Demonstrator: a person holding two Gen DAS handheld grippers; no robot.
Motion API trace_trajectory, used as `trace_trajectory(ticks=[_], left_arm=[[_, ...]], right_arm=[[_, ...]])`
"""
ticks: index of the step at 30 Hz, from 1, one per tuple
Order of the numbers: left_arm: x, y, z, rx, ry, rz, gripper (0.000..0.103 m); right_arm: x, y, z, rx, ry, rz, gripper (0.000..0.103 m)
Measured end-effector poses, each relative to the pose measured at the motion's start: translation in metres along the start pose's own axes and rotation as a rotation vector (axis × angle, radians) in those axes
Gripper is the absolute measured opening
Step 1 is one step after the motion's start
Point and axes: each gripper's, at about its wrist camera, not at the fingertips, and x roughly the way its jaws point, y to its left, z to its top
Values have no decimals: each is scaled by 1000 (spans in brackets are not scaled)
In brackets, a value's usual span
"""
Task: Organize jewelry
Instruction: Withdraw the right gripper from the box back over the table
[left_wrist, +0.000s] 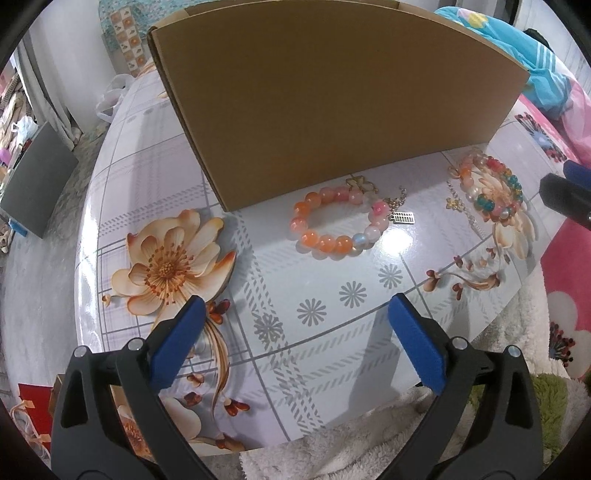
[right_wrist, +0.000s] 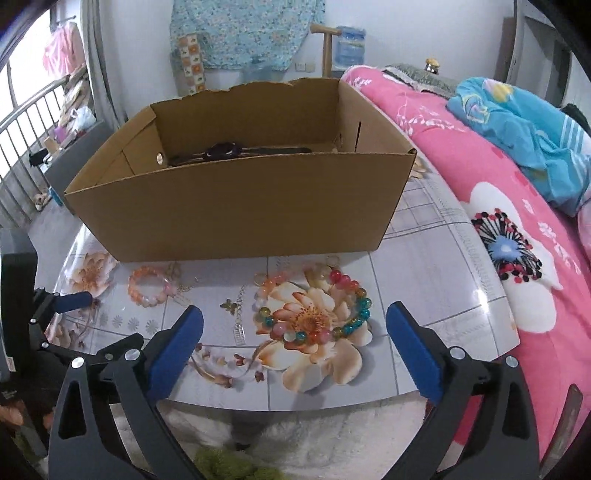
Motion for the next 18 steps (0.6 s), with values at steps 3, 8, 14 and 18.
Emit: trace_trajectory(ticks=[3,8,14,18], left_arm=[[0,0,-2,10,-17,-4,96],[-4,7,-9,22,-51,11,96],[-29,6,-26,44,-189,-12,85],[-43,-11,-31,139,-266,-25,62]], right_arm=[[-2,-2,-4,4,-23,23,97],[-2,-10,-12,11,-36,60,97],[-4,-14,-16,-9,-49,125,96],[-4,-8,-17,-49,-55,163,92]])
